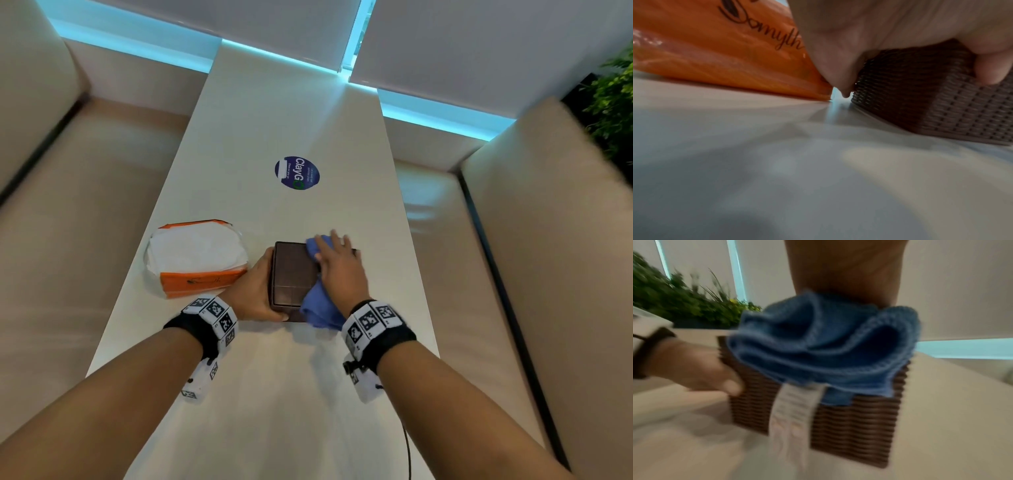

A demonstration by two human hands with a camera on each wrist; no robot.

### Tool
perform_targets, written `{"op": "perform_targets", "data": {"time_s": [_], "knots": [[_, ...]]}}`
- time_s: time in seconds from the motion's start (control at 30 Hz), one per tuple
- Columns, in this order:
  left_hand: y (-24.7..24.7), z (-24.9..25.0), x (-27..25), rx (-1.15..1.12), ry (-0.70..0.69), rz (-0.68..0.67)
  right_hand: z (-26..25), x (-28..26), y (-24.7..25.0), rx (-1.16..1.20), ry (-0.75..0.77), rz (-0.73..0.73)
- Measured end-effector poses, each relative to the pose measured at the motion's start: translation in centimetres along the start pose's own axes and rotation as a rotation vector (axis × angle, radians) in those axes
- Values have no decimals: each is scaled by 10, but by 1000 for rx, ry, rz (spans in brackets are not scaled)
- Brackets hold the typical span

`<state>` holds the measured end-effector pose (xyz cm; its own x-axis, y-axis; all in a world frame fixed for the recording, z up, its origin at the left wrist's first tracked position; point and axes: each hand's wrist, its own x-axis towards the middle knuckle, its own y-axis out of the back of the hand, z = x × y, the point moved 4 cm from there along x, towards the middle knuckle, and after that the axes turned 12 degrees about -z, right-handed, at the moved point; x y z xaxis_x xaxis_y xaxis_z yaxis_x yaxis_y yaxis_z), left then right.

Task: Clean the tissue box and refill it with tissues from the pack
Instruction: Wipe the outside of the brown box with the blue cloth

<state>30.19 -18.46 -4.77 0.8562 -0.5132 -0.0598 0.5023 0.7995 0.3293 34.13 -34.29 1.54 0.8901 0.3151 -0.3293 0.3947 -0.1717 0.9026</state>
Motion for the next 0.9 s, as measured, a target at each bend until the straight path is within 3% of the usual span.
{"op": "perform_targets", "data": {"time_s": [0.13, 0.2, 0.37, 0.53, 0.6, 0.8, 0.9], "knots": [[-1, -3, -2, 15, 30, -3, 31, -2, 7, 123, -354, 81], [-2, -3, -2, 27, 34, -3, 20, -4, 5, 104, -411, 109], [-3, 6, 2, 128, 29, 46, -57, -1, -19, -40, -22, 51], [-2, 1, 2, 51, -11, 29, -53, 19, -11, -148, 189, -26], [-1, -4, 0, 1, 13, 32, -33, 28, -3, -141, 95, -8], [-3, -8, -3, -43, 18, 26, 22, 17, 12, 75, -389, 161], [-5, -2, -2, -68, 12, 26, 3, 2, 4, 33, -385, 162]]}}
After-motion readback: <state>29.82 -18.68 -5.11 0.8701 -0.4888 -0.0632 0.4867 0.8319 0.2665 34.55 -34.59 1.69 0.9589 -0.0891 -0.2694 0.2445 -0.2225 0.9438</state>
